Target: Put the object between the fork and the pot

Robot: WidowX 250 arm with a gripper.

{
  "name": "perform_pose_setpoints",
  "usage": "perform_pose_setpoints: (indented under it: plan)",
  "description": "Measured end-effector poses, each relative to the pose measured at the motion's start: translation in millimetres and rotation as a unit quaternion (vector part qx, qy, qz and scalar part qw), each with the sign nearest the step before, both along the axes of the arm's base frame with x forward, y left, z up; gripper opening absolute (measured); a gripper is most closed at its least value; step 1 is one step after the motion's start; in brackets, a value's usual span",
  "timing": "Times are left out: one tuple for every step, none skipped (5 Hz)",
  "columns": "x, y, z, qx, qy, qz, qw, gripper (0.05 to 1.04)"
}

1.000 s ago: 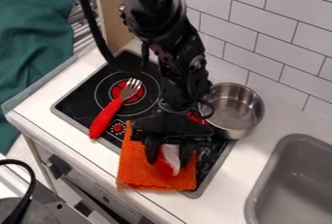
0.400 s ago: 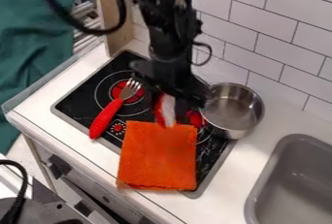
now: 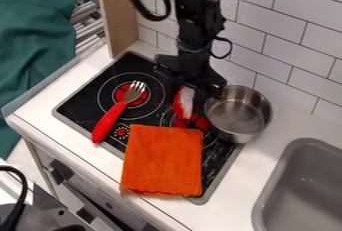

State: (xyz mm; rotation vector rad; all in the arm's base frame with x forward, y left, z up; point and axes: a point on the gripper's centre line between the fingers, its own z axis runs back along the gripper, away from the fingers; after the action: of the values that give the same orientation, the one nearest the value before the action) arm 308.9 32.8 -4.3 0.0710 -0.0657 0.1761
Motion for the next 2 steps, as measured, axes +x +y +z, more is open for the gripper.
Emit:
perform_pose_setpoints:
  plan:
    - [14.6, 5.8, -17.9, 0.000, 0.026, 0.029, 0.9992, 0.590]
    - [10.5, 27.2, -25.7, -0.006, 0.038, 0.071, 0.9968, 0.590]
